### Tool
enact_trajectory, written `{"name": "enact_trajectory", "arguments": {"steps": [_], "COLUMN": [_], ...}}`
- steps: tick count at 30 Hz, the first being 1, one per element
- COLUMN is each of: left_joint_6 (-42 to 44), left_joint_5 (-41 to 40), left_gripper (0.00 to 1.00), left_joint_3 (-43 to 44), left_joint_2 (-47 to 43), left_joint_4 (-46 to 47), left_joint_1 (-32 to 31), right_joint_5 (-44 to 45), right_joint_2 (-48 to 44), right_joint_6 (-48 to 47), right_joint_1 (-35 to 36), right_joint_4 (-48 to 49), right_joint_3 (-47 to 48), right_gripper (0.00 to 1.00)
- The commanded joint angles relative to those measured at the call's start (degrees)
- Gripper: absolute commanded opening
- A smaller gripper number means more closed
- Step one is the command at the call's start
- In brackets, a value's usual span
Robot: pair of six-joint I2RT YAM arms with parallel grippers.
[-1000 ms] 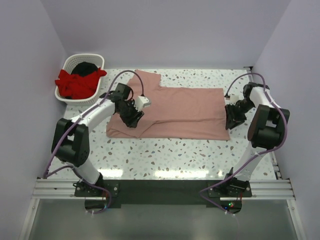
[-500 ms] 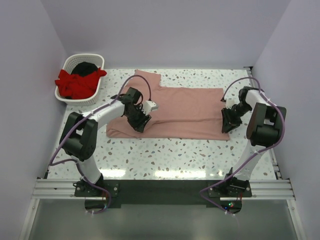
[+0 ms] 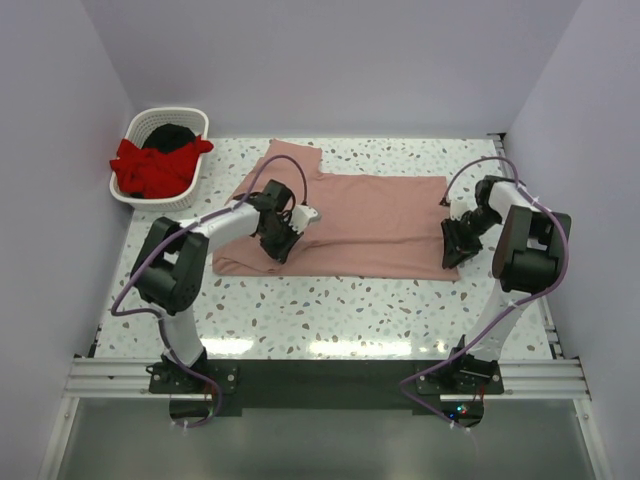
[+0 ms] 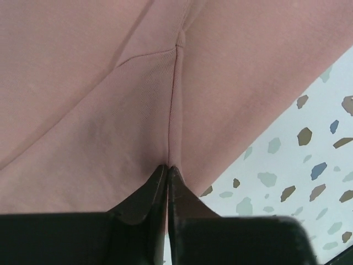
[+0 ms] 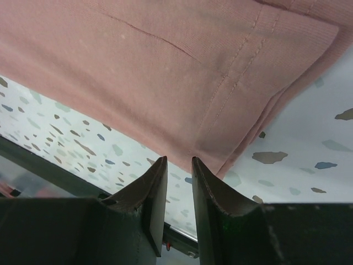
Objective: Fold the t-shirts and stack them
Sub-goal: Fold the tshirt
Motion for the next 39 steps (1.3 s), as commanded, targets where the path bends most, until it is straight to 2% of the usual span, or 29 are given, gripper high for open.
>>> {"name": "enact_trajectory", "arguments": {"steps": [1, 3, 10, 16, 19, 22, 23, 24, 31, 36, 39], "left_joint_6": [-1.3, -1.3, 0.0, -0.4, -0.9, -1.2, -1.1, -1.1, 0.5, 0.5, 1.3], "left_joint_5": [-1.4, -1.6, -5.6, -9.3, -10.5, -10.4, -9.6, -9.1, -2.4, 3.0, 4.9], "left_gripper": [0.04, 0.00, 0.00, 0.00, 0.00, 0.23, 0.33, 0.36, 0.45, 0.47, 0.47], "left_joint_3": [2.5, 3.9, 12.1, 20.3, 21.6, 21.8, 21.7, 21.4, 9.6, 4.3, -0.8], "left_joint_2": [0.0, -0.1, 2.0, 8.3, 9.9, 9.9, 9.6, 9.2, -4.7, -9.7, -13.0], "left_joint_4": [2.1, 1.9, 2.2, 4.3, 6.3, 8.5, 8.5, 8.8, 6.4, -1.4, -1.7], "left_joint_1": [-0.2, -0.2, -0.2, -0.2, -0.2, -0.1, 0.2, 0.2, 5.4, 12.9, 14.8], "right_joint_5": [1.0, 1.2, 1.6, 1.4, 1.5, 1.4, 1.3, 1.2, -0.3, -1.1, -1.1], "right_joint_2": [-0.1, -0.1, -0.4, -0.8, -1.5, -2.1, -2.2, -2.4, -3.9, -4.3, -4.3], "right_joint_6": [-0.7, -0.8, -1.3, -1.7, -1.9, -2.2, -2.3, -2.3, -2.8, -2.3, -2.0], "right_joint_1": [0.3, 0.3, 0.3, 0.3, 0.2, 0.3, 0.3, 0.3, 0.3, 0.8, 1.2], "right_joint_4": [1.7, 1.9, 2.2, 1.7, 1.3, 0.8, 0.6, 0.5, -1.3, -1.8, -1.8], "right_joint_3": [-0.7, -0.9, -1.5, -1.7, -1.8, -1.8, -1.8, -1.7, -0.7, 0.7, 1.3], "right_gripper": [0.28, 0.28, 0.28, 0.28, 0.29, 0.29, 0.30, 0.30, 0.31, 0.31, 0.31]}}
